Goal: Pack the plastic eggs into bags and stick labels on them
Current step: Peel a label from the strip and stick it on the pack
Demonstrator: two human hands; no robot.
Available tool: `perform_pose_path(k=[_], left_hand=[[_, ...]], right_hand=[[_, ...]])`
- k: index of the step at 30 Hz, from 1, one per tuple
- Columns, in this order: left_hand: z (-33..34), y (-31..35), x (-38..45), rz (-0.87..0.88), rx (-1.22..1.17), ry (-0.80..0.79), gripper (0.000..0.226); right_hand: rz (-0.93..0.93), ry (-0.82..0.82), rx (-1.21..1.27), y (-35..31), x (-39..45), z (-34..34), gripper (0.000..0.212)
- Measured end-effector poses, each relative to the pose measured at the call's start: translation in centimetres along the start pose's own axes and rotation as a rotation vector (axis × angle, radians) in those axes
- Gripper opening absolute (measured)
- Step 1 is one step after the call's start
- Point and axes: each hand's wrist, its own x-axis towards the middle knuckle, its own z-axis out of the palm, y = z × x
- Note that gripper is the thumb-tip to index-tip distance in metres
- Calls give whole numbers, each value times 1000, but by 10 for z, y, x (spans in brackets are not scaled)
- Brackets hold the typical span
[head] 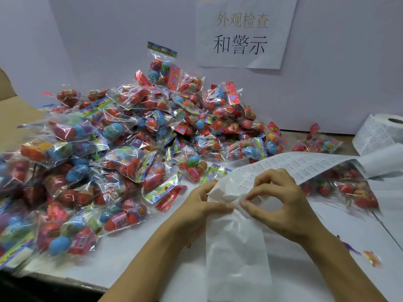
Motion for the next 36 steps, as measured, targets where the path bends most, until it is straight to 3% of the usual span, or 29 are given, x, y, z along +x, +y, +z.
perform_pose_path(k=[3, 7, 15, 24, 33, 36], left_hand=[[-2, 3, -1, -6, 35, -12, 50], [-3, 5, -1, -12, 58, -19, 52], [-2, 1, 0, 9, 103, 1, 48], [-1, 1, -1, 20, 120, -15, 47], [1, 4, -1, -48, 155, 12, 55], [0, 5, -2, -50, 176, 11, 65]], right_hand=[[25, -44, -20, 2, -1, -1, 34], [30, -54, 56, 4, -1, -1, 34], [140, -131, 215, -2, 1, -1, 18], [152, -154, 213, 3, -1, -3, 15], [265, -212, 266, 3, 1, -11, 41], [288, -146, 253, 6, 3, -12, 37]])
